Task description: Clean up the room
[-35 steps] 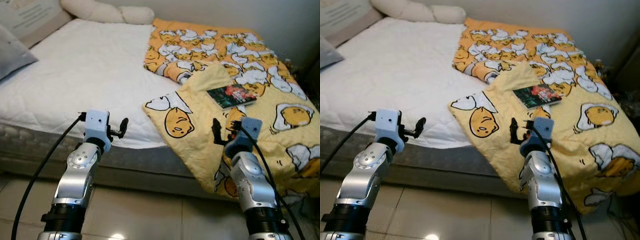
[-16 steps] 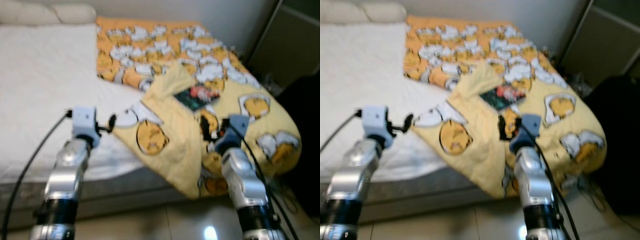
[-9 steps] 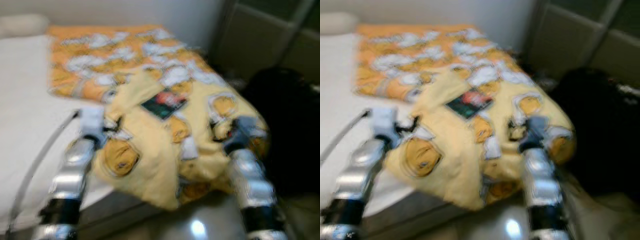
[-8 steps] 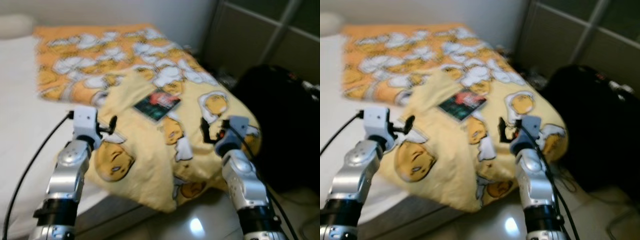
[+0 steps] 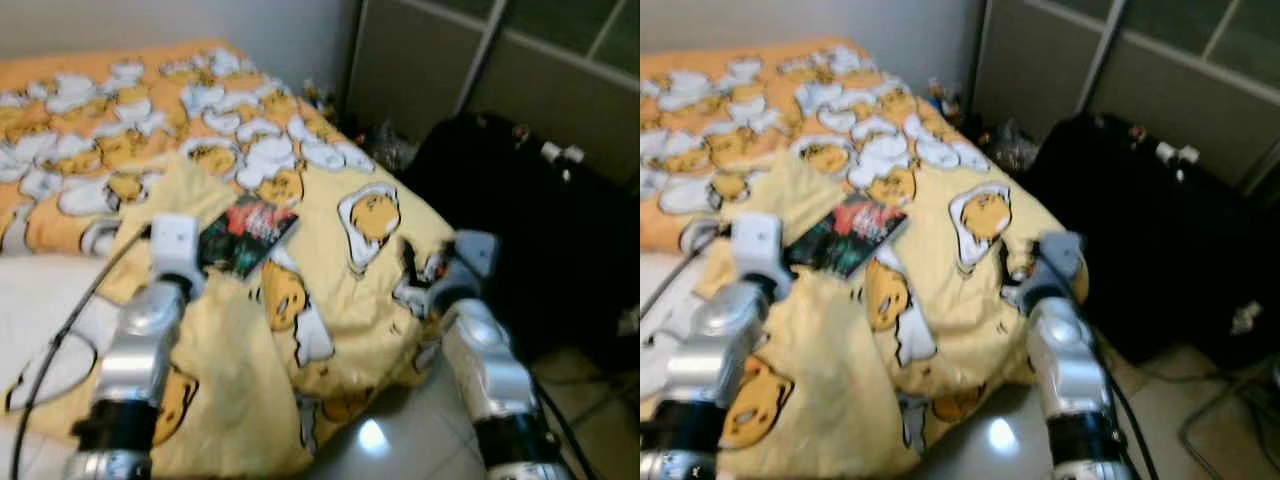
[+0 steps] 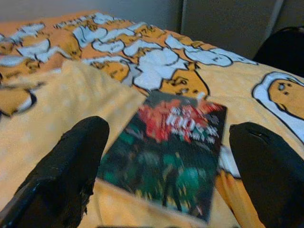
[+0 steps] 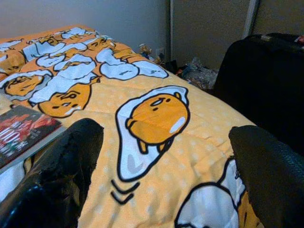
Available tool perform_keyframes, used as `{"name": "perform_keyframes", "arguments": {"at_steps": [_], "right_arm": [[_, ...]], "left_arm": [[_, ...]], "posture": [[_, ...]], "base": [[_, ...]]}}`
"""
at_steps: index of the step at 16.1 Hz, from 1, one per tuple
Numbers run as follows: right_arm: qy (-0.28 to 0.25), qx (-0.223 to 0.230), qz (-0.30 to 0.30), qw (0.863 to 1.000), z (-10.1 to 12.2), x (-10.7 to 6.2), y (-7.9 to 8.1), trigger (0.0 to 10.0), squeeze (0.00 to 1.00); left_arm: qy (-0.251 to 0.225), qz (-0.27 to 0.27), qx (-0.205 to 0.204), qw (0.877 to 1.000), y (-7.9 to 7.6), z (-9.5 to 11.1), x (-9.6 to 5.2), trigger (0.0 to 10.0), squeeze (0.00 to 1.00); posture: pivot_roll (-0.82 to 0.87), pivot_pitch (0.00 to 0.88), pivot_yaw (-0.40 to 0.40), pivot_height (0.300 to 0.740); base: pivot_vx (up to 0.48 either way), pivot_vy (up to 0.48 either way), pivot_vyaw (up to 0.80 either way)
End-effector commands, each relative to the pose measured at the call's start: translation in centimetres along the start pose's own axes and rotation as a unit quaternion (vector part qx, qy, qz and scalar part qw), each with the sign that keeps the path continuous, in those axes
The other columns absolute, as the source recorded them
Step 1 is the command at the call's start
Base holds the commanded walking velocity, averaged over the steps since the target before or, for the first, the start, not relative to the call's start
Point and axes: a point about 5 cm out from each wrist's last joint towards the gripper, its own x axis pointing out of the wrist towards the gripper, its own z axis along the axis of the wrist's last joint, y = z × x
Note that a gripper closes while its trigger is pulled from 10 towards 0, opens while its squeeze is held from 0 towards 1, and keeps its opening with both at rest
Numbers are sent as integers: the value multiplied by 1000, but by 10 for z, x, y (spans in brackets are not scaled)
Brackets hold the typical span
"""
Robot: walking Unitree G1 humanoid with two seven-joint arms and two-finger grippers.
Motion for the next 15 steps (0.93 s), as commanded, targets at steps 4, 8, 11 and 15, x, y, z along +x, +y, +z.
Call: {"name": "perform_keyframes", "arguments": {"at_steps": [4, 8, 11, 15], "right_arm": [[11, -17, -1, 1000, -1, -1, -9, 10000, 0], [24, -21, 5, 999, -3, -1, -8, 10000, 0], [33, -32, 12, 999, -3, 0, -10, 10000, 0], [33, -90, 160, 983, 8, -2, 10, 10000, 0]], "left_arm": [[-6, -8, -2, 1000, -10, 1, 2, 10000, 451], [6, -18, 3, 1000, -10, -5, 1, 10000, 463], [25, -28, -31, 999, -6, -11, 5, 10000, 475], [99, 20, -101, 990, 23, -27, 23, 10000, 1000]], "posture": [[-5, 0, -50, 740], [-9, 0, -55, 740], [-11, 0, -57, 740], [-26, 0, -48, 740]], "base": [[195, 0, 0], [0, 0, 0], [0, 0, 0], [0, 0, 0]]}}
